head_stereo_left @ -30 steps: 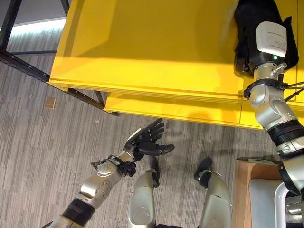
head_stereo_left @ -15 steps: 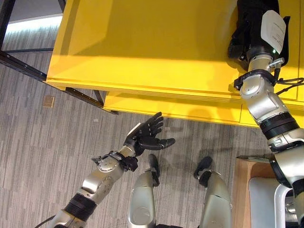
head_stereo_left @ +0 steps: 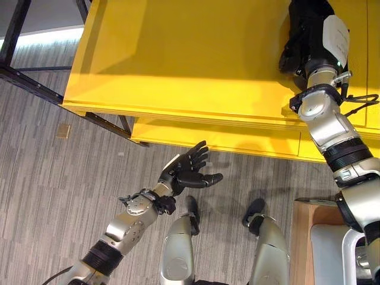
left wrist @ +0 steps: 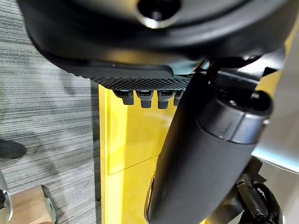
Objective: Move parts from the plastic box to the shelf.
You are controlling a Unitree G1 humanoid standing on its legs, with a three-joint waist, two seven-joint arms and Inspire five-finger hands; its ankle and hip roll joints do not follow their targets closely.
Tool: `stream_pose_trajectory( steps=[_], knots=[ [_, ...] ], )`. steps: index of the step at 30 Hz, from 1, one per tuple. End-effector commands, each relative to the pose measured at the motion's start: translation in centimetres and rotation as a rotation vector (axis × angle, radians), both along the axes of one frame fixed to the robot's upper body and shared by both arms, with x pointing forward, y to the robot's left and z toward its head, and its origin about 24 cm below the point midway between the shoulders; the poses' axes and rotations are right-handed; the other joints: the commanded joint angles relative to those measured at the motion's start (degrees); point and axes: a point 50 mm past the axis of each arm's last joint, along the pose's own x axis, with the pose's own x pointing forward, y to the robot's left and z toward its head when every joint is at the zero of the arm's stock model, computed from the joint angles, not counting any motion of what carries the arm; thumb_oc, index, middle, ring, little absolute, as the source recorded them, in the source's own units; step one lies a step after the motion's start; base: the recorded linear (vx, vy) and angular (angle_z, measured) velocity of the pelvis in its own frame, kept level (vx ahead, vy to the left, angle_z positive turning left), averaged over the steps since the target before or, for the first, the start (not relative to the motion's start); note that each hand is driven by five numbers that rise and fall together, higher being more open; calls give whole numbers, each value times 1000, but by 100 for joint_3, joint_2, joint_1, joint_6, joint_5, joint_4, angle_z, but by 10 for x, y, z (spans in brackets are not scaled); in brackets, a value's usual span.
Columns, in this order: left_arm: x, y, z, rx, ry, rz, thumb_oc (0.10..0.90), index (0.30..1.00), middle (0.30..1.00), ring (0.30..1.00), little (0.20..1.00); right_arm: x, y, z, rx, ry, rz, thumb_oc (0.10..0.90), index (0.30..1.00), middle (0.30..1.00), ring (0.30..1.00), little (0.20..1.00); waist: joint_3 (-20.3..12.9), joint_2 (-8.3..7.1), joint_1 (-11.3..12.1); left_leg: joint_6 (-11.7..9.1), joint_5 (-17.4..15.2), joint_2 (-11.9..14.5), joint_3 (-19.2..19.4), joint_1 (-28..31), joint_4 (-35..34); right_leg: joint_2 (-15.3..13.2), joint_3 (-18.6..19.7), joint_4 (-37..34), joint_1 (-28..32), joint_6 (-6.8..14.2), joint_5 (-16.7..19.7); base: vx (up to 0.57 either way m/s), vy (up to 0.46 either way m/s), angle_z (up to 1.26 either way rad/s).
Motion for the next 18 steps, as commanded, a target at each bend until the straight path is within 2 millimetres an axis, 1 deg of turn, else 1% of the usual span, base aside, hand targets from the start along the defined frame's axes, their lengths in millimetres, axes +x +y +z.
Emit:
stream_pose_trajectory(
  steps=[1, 4, 7, 11, 12, 13, 14, 18],
  knots=[
    [-9, -28, 49, -142, -215, -114, 900, 1000, 1000, 1000, 1000, -21, 31, 94, -65, -321, 102, 400, 300, 300, 300, 300, -19, -17, 184, -113, -573, 267, -176, 139, 329, -174, 169, -437, 517, 745, -178, 59, 20, 2],
    [-10, -28, 48, -148, -202, -123, 900, 1000, 1000, 1000, 1000, -22, 29, 97, -82, -331, 84, 400, 300, 300, 300, 300, -19, -24, 197, -132, -539, 309, -148, 179, 303, -165, 132, -464, 576, 735, -179, 56, 30, 3],
    [-11, -30, 49, -155, -192, -135, 900, 1000, 1000, 1000, 1000, -23, 24, 102, -77, -352, 64, 400, 300, 300, 300, 300, -19, -41, 213, -150, -528, 368, -143, 100, 349, -152, 103, -411, 526, 726, -208, 39, 6, 3],
    [-10, -30, 49, -157, -180, -136, 900, 1000, 1000, 1000, 1000, -26, 22, 109, -78, -372, 48, 400, 300, 300, 300, 300, -19, -98, 228, -178, -500, 453, -139, -5, 388, -133, 53, -348, 439, 719, -227, 46, -28, 2],
    [-10, -31, 49, -156, -175, -135, 900, 1000, 1000, 1000, 1000, -28, 22, 113, -76, -383, 39, 400, 300, 300, 300, 300, -19, -137, 242, -195, -478, 508, -153, -80, 402, -112, 16, -322, 390, 708, -245, 148, -64, 3],
    [-11, -32, 47, -145, -168, -134, 900, 1000, 1000, 1000, 1000, -29, 22, 116, -69, -391, 27, 400, 300, 300, 300, 300, -19, -165, 259, -268, -578, 534, -205, -43, 430, -97, 24, -250, 427, 766, -375, 152, -70, 2],
    [-11, -31, 46, -143, -168, -132, 900, 1000, 1000, 1000, 1000, -29, 22, 116, -69, -396, 23, 400, 300, 300, 300, 300, -19, -170, 262, -273, -571, 542, -205, -52, 426, -91, 16, -244, 418, 762, -379, 130, -49, 5],
    [-13, -27, 42, -143, -162, -108, 900, 1000, 1000, 1000, 1000, -31, 21, 120, -42, -421, 5, 400, 300, 300, 300, 300, -19, -204, 298, -329, -478, 678, -196, -111, 403, -3, -70, -128, 370, 682, -469, 82, -42, 5]
  ],
)
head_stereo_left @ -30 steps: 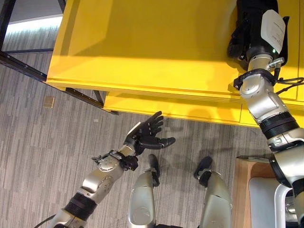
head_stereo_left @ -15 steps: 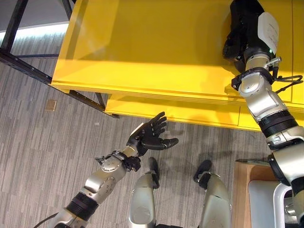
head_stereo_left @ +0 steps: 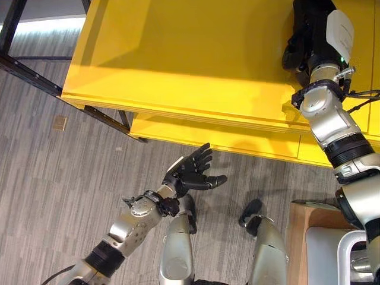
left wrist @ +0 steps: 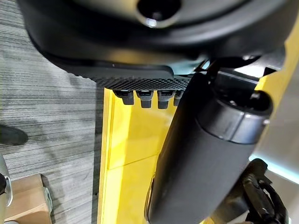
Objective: Move parts from the plastic box to the shelf.
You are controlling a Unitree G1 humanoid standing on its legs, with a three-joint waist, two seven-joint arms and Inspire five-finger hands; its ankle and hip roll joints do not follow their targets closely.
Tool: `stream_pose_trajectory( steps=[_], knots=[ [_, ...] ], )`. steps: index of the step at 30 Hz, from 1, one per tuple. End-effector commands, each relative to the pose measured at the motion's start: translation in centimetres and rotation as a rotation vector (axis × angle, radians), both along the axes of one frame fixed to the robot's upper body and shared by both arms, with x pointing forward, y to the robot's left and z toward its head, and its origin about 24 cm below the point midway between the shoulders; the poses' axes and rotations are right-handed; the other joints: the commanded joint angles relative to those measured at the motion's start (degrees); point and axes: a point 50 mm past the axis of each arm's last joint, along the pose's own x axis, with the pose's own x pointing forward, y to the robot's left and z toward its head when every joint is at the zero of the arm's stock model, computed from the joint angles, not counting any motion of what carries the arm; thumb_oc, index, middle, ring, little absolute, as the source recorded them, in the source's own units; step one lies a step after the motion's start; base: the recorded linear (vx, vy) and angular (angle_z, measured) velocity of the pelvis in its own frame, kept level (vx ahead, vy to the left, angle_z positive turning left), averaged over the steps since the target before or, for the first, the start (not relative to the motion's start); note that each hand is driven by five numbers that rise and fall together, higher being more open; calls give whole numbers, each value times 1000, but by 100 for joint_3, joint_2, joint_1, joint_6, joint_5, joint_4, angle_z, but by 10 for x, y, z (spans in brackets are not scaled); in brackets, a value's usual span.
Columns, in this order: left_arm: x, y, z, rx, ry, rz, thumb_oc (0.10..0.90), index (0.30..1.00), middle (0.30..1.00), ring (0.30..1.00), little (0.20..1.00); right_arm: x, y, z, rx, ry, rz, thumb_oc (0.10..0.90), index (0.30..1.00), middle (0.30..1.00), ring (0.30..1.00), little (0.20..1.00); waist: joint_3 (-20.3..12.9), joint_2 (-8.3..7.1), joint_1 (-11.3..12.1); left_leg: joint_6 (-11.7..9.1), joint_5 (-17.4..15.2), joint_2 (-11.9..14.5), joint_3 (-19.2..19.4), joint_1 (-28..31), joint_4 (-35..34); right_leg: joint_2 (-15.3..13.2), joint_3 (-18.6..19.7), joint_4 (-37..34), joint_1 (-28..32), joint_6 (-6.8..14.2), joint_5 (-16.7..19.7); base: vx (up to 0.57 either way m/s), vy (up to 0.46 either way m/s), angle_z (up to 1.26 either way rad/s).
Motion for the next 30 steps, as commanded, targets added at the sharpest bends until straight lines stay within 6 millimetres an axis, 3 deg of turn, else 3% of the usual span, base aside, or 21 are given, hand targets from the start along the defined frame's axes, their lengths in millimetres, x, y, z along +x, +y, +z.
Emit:
stream_pose_trajectory(
  steps=[1, 7, 8, 9, 21, 30],
  knots=[
    [-9, -17, 47, -129, -203, -94, 900, 1000, 1000, 1000, 1000, -32, 23, 110, -61, -399, 42, 400, 300, 300, 300, 300, -75, -106, 168, -249, -523, 544, -58, 3, 455, -83, 171, -136, 328, 706, -375, 66, -28, 11],
    [-11, -15, 45, -116, -194, -95, 900, 1000, 1000, 1000, 1000, -31, 22, 111, -45, -382, 77, 400, 300, 300, 300, 300, -75, -134, 213, -289, -452, 659, -89, -70, 453, -29, 114, 19, 277, 639, -480, 63, -31, 4],
    [-11, -14, 44, -112, -194, -96, 900, 1000, 1000, 1000, 1000, -30, 23, 111, -40, -377, 83, 531, 484, 484, 484, 484, -75, -134, 221, -299, -431, 676, -94, -90, 443, -16, 101, 46, 268, 628, -500, 0, 0, 0],
    [-11, -14, 44, -109, -194, -100, 900, 1000, 1000, 1000, 1000, -29, 23, 109, -32, -372, 86, 900, 1000, 1000, 1000, 1000, -75, -134, 228, -301, -421, 676, -106, -98, 436, -2, 96, 45, 272, 621, -504, 0, 0, 0],
    [-9, -17, 45, -128, -205, -103, 900, 1000, 1000, 1000, 1000, -16, 25, 82, -14, -268, 87, 900, 1000, 1000, 1000, 1000, -75, -63, 201, -261, -425, 590, -135, -35, 417, 23, 178, -46, 393, 619, -487, -6, 20, 1],
    [-11, -19, 45, -141, -222, -121, 900, 1000, 1000, 1000, 1000, -14, 31, 59, 72, -227, 213, 900, 1000, 1000, 1000, 1000, -75, -29, 124, -184, -480, 464, -109, 121, 377, -10, 292, -123, 503, 661, -449, -18, 26, -1]
  ],
)
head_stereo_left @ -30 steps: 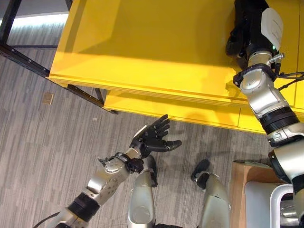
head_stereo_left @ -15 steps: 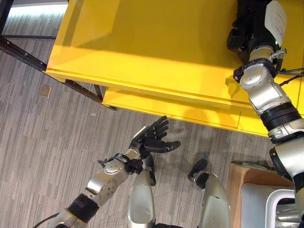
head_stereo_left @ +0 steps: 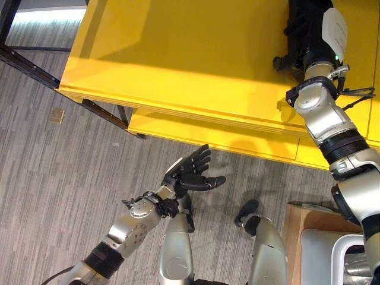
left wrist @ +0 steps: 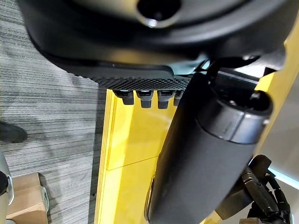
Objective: Move parts from the plastic box to the shelf.
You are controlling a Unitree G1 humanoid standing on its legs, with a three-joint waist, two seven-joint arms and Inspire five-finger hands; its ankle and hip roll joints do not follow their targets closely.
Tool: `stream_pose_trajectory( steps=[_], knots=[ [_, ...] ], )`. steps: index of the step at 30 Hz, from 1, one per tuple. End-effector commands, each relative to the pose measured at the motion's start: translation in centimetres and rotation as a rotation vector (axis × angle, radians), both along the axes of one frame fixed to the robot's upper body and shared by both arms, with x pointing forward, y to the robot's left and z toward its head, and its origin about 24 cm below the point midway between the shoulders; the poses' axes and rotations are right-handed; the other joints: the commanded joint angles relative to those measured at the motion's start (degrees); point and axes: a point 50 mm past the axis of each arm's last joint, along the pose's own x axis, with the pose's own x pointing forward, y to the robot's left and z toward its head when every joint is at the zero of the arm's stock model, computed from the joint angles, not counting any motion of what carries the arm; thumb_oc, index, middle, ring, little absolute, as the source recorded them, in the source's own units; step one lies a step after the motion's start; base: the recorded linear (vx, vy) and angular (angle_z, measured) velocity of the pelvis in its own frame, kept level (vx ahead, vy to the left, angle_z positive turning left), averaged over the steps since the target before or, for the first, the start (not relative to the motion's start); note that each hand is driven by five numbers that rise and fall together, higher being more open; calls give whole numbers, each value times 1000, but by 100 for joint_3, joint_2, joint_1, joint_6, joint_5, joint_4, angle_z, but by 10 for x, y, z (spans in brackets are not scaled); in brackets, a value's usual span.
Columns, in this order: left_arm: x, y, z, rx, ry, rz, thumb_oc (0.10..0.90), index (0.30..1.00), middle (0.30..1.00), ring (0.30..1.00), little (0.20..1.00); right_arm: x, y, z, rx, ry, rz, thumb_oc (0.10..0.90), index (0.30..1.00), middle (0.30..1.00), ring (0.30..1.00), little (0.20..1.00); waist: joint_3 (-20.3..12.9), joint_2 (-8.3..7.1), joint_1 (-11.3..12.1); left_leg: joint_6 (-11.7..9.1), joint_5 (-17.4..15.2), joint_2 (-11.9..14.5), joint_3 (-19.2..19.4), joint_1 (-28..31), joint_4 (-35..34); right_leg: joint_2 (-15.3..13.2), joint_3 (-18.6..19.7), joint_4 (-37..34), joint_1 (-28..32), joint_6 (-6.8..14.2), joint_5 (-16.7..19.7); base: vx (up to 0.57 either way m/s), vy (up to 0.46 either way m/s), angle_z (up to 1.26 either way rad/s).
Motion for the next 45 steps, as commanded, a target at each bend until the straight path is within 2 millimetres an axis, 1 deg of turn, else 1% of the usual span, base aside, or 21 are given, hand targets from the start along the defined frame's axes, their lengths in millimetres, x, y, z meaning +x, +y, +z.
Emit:
stream_pose_trajectory(
  steps=[1, 3, 4, 5, 10, 15, 25, 29, 31, 36, 42, 45],
  knots=[
    [-10, -21, 47, -143, -226, -121, 900, 1000, 1000, 1000, 1000, -20, 24, 60, 51, -247, 186, 900, 1000, 1000, 1000, 1000, -86, 19, 95, -75, -390, 383, 82, 101, 306, -44, 371, -322, 431, 677, -210, -77, 11, -2],
    [-11, -22, 46, -143, -224, -121, 900, 1000, 1000, 1000, 1000, -21, 28, 55, 91, -247, 224, 900, 1000, 1000, 1000, 1000, -86, 32, 76, -61, -394, 361, 102, 156, 289, -39, 396, -359, 475, 677, -194, -17, 22, -4],
    [-11, -22, 45, -144, -220, -120, 900, 1000, 1000, 1000, 1000, -21, 28, 53, 97, -242, 228, 900, 1000, 1000, 1000, 1000, -86, 34, 69, -121, -507, 339, 44, 231, 322, -54, 446, -316, 543, 746, -296, -12, 29, -9],
    [-11, -22, 45, -145, -222, -117, 900, 1000, 1000, 1000, 1000, -22, 31, 51, 132, -249, 263, 900, 1000, 1000, 1000, 1000, -86, 52, 51, -59, -401, 347, 114, 210, 285, -42, 410, -391, 522, 682, -181, -7, 22, -9],
    [-12, -21, 44, -151, -222, -112, 900, 1000, 1000, 1000, 1000, -27, 34, 47, 172, -282, 286, 900, 1000, 1000, 1000, 1000, -86, 84, 2, -57, -397, 341, 159, 294, 260, -42, 447, -459, 592, 688, -154, -25, 19, -6],
    [-14, -21, 43, -163, -214, -104, 900, 1000, 1000, 1000, 1000, -35, 32, 49, 108, -381, 201, 900, 1000, 1000, 1000, 1000, -86, 118, -62, -51, -412, 332, 228, 433, 215, -37, 492, -515, 686, 692, -142, -11, 7, -1],
    [-19, -21, 40, -162, -220, -103, 900, 1000, 1000, 1000, 1000, -50, 31, 47, 64, -526, 184, 900, 1000, 1000, 1000, 1000, -86, 134, -130, -45, -418, 340, 325, 717, 149, -33, 483, -616, 954, 680, -133, -9, 5, -4],
    [-21, -19, 38, -159, -213, -101, 900, 1000, 1000, 1000, 1000, -57, 29, 51, 90, -600, 181, 900, 1000, 1000, 1000, 1000, -86, 154, -150, -45, -429, 337, 341, 801, 141, -27, 498, -635, 1030, 675, -135, 8, 0, -4],
    [-21, -18, 37, -156, -210, -98, 900, 1000, 1000, 1000, 1000, -62, 30, 58, 126, -657, 187, 900, 1000, 1000, 1000, 1000, -93, 171, -163, -43, -445, 329, 370, 846, 145, -42, 499, -641, 1061, 680, -133, 5, -1, -2],
    [-22, -19, 40, -170, -210, -83, 900, 1000, 1000, 1000, 1000, -67, 35, 65, 146, -696, 202, 900, 1000, 1000, 1000, 1000, -115, 195, -160, -36, -480, 298, 381, 884, 167, -44, 517, -641, 1093, 669, -148, 0, 0, 0],
    [-25, -17, 38, -174, -192, -91, 900, 1000, 1000, 1000, 1000, -74, 45, 72, 68, -731, 245, 900, 1000, 1000, 1000, 1000, -177, 213, -140, -32, -488, 274, 405, 930, 153, -75, 495, -626, 1115, 659, -163, 12, 8, -3],
    [-27, -17, 36, -175, -184, -104, 900, 1000, 1000, 1000, 1000, -79, 53, 75, -15, -754, 276, 900, 1000, 1000, 1000, 1000, -230, 217, -129, -28, -491, 267, 421, 965, 129, -86, 482, -633, 1138, 657, -169, 0, 0, 0]
  ],
)
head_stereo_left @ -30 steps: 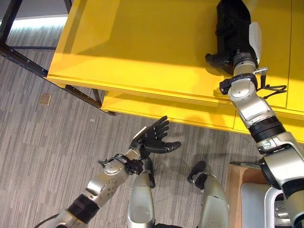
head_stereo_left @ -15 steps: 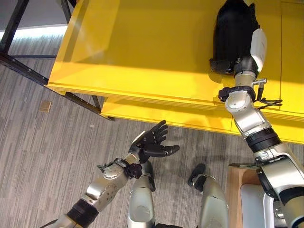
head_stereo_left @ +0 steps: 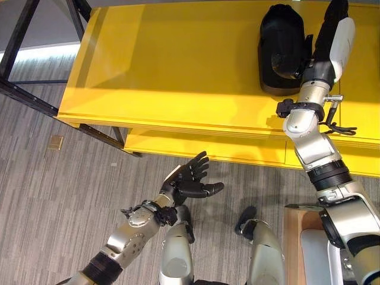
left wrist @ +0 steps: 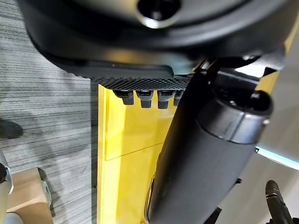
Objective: Move parts from the plastic box to the shelf.
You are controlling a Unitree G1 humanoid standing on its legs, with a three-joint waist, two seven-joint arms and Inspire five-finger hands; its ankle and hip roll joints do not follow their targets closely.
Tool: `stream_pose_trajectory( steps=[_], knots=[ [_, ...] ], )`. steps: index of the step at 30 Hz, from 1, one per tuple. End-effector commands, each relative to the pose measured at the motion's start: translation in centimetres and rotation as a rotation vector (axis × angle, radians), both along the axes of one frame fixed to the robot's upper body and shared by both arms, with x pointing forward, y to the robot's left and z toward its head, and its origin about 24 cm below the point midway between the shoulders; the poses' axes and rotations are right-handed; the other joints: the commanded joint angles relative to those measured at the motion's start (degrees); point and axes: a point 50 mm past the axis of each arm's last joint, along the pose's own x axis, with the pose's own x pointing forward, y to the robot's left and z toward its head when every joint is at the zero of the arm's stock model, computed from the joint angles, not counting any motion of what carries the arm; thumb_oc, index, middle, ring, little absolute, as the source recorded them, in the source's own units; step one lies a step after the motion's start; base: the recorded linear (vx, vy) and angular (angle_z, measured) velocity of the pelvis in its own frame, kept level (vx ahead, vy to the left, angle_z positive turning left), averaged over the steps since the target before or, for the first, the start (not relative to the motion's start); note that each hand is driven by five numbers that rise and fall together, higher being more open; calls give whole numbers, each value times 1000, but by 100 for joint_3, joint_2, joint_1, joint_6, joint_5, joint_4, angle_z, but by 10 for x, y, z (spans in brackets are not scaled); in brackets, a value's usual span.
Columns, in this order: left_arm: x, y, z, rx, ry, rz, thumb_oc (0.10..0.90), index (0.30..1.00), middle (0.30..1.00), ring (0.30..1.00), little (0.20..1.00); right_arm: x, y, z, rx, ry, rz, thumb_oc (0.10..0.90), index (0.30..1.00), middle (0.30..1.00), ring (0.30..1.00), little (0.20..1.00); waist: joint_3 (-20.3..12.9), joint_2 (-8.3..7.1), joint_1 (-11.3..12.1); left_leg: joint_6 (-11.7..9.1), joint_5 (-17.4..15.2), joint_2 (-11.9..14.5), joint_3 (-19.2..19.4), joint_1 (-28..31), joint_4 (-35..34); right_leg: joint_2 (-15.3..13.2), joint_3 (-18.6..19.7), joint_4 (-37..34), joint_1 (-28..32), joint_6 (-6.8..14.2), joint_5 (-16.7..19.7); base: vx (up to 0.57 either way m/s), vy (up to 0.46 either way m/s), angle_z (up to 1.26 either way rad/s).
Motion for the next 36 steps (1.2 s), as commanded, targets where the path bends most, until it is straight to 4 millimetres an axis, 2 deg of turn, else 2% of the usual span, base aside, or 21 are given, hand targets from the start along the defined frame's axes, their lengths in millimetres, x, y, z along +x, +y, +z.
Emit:
stream_pose_trajectory(
  steps=[1, 5, 6, 9, 14, 16, 18, 19, 20, 21, 24, 25, 29, 30, 33, 35, 36],
  knots=[
    [-13, -20, 47, -148, -215, -113, 900, 1000, 1000, 1000, 1000, -45, 37, 92, -197, -440, 144, 900, 1000, 1000, 1000, 1000, -251, 122, 35, 3, -494, 290, -22, 85, 486, -200, 153, -497, 696, 652, -169, 0, 0, 0],
    [-14, -20, 47, -149, -214, -112, 900, 1000, 1000, 1000, 1000, -46, 39, 92, -212, -441, 154, 900, 1000, 1000, 1000, 1000, -263, 120, 38, 3, -493, 286, -27, 92, 484, -201, 148, -501, 704, 652, -168, 0, 0, 0],
    [-16, -20, 45, -146, -210, -115, 900, 1000, 1000, 1000, 1000, -52, 51, 89, -262, -454, 224, 900, 1000, 1000, 1000, 1000, -329, 93, 57, 11, -494, 267, -27, 142, 464, -197, 128, -545, 764, 647, -164, 0, 0, 0],
    [-18, -18, 44, -147, -207, -109, 900, 1000, 1000, 1000, 1000, -58, 55, 85, -261, -469, 259, 900, 1000, 1000, 1000, 1000, -378, 76, 34, 11, -487, 251, -26, 205, 429, -179, 118, -606, 838, 648, -153, 11, 6, 1],
    [-23, -11, 44, -171, -247, -54, 900, 1000, 1000, 1000, 1000, -64, 58, 60, -243, -425, 360, 900, 1000, 1000, 1000, 1000, -528, 23, -39, 33, -483, 189, 21, 413, 270, -123, 150, -797, 1033, 649, -129, 14, 55, 0],
    [-25, -6, 45, -182, -263, -23, 900, 1000, 1000, 1000, 1000, -68, 60, 44, -237, -391, 422, 900, 1000, 1000, 1000, 1000, -622, -8, -83, 29, -456, 158, 21, 518, 184, -83, 160, -943, 1165, 658, -109, 23, 74, -3],
    [-28, -2, 41, -167, -256, -15, 900, 1000, 1000, 1000, 1000, -70, 59, 23, -226, -280, 529, 900, 1000, 1000, 1000, 1000, -739, -46, -130, 34, -439, 146, 37, 650, 95, -52, 163, -1110, 1341, 666, -73, 37, 72, -1],
    [-29, -2, 40, -162, -253, -12, 900, 1000, 1000, 1000, 1000, -70, 59, 19, -234, -266, 540, 900, 1000, 1000, 1000, 1000, -761, -53, -137, 35, -441, 145, 42, 673, 79, -50, 160, -1142, 1373, 667, -66, 45, 75, 0],
    [-30, 3, 35, -151, -238, 9, 900, 1000, 1000, 1000, 1000, -77, 62, 7, -308, -237, 595, 900, 1000, 1000, 1000, 1000, -874, -87, -167, 50, -457, 136, 59, 764, 26, -37, 161, -1281, 1508, 677, -27, 42, 78, 0],
    [-30, 6, 33, -154, -231, 22, 900, 1000, 1000, 1000, 1000, -81, 61, 2, -329, -216, 626, 900, 1000, 1000, 1000, 1000, -930, -106, -189, 55, -471, 133, 66, 812, 2, -33, 161, -1342, 1580, 681, -11, 70, 126, 1],
    [-35, 18, 24, -157, -204, 72, 900, 1000, 1000, 1000, 1000, -92, 51, -9, -298, -150, 693, 900, 1000, 1000, 1000, 1000, -1148, -173, -264, 46, -448, 110, 99, 986, -158, 2, 160, -1591, 1819, 710, 46, 45, 91, -1],
    [-38, 25, 20, -141, -202, 99, 900, 1000, 1000, 1000, 1000, -101, 41, -16, -244, -126, 758, 900, 1000, 1000, 1000, 1000, -1273, -221, -321, 44, -426, 127, 105, 1060, -227, 11, 174, -1671, 1908, 723, 66, 36, 85, -4],
    [-45, 32, 15, -144, -190, 133, 900, 1000, 1000, 1000, 1000, -124, 35, -26, -193, -89, 919, 900, 1000, 1000, 1000, 1000, -1502, -283, -390, 49, -404, 149, 116, 1154, -327, 37, 178, -1876, 2075, 737, 114, 14, 53, 0],
    [-46, 34, 13, -148, -182, 145, 900, 1000, 1000, 1000, 1000, -131, 39, -30, -190, -49, 1014, 900, 1000, 1000, 1000, 1000, -1582, -302, -402, 50, -394, 145, 94, 1189, -364, 38, 195, -1974, 2140, 758, 160, -40, 55, -3],
    [-47, 39, 10, -145, -179, 141, 900, 1000, 1000, 1000, 1000, -137, 62, -45, -174, 205, 1368, 900, 1000, 1000, 1000, 1000, -1738, -374, -363, 56, -363, 134, 46, 1260, -442, 36, 197, -2107, 2306, 765, 186, -67, 59, -3],
    [-48, 41, 7, -155, -170, 137, 900, 1000, 1000, 1000, 1000, -145, 76, -54, -305, 314, 1509, 900, 1000, 1000, 1000, 1000, -1830, -424, -297, 63, -335, 117, 4, 1292, -492, 40, 154, -2184, 2413, 756, 201, -55, 46, 3],
    [-48, 41, 5, -153, -167, 138, 900, 1000, 1000, 1000, 1000, -147, 79, -54, -338, 317, 1521, 900, 1000, 1000, 1000, 1000, -1852, -434, -279, 63, -328, 111, -8, 1294, -501, 42, 144, -2202, 2437, 753, 204, -39, 67, 7]
  ],
)
